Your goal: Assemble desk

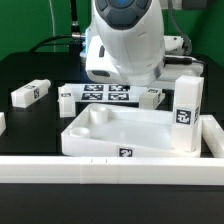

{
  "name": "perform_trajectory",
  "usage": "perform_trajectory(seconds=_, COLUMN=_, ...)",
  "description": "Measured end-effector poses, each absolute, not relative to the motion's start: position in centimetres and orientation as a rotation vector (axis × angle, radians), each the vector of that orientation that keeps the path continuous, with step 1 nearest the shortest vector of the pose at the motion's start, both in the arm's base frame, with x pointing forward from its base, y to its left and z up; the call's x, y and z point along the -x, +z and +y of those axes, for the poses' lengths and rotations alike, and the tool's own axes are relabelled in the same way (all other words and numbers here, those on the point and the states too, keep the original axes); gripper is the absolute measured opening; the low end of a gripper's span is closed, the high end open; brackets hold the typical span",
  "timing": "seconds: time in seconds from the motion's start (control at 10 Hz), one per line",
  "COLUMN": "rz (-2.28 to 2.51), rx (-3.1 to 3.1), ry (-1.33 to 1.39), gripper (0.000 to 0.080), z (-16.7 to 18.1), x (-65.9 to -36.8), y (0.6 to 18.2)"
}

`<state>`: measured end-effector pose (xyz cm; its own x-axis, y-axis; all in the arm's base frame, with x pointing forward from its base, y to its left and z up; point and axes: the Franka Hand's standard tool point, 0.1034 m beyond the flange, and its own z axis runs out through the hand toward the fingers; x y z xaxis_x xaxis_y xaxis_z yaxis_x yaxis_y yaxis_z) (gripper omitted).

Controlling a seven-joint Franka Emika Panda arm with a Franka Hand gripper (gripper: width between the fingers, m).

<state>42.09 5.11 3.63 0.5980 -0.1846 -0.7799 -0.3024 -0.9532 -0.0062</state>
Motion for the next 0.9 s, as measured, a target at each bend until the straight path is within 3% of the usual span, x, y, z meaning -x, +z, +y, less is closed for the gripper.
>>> perform_trajectory(seconds=0.9, rz=0.414, rx=2.692, ry=1.302, gripper=0.0649, z=5.5, x=-40.9, y=1.2)
